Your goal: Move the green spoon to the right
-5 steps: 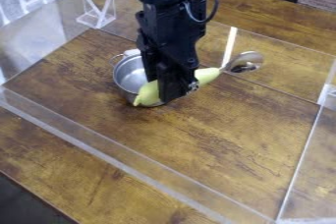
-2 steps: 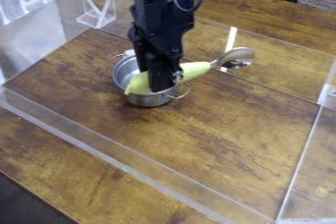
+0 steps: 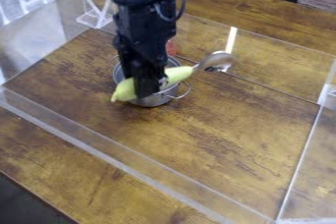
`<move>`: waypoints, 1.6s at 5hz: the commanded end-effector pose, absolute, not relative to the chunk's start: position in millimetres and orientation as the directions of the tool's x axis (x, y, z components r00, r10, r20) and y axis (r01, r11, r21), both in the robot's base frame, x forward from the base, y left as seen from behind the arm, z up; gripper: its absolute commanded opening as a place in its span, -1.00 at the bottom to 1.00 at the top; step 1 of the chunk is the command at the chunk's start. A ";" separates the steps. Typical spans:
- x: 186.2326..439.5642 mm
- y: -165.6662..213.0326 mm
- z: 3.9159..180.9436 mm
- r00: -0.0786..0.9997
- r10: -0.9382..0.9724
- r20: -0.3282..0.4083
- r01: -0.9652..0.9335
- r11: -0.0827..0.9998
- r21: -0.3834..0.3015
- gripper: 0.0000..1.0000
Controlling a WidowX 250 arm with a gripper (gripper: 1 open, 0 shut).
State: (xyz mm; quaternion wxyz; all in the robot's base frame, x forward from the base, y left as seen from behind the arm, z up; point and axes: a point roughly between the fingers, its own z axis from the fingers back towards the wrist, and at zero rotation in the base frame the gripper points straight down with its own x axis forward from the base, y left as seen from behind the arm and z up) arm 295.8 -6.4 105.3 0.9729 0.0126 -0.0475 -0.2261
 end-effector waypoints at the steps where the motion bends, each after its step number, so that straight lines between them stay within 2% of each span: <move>1: 301.4 -2.0 122.7 0.893 -0.428 0.138 0.421 0.904 0.079 -1.00; 4: 310.9 3.8 116.2 0.896 -0.422 0.137 0.416 0.906 0.072 -1.00; 5: 317.9 -15.0 139.7 0.932 -0.335 0.141 0.328 0.942 0.069 -1.00; 6: 344.4 -41.6 143.0 0.964 -0.215 0.153 0.210 0.976 0.051 -1.00; 7: 368.0 -69.0 135.4 0.983 -0.112 0.143 0.110 0.994 0.021 -1.00; 8: 371.6 -83.3 118.5 0.980 -0.159 0.122 0.160 0.987 0.001 -1.00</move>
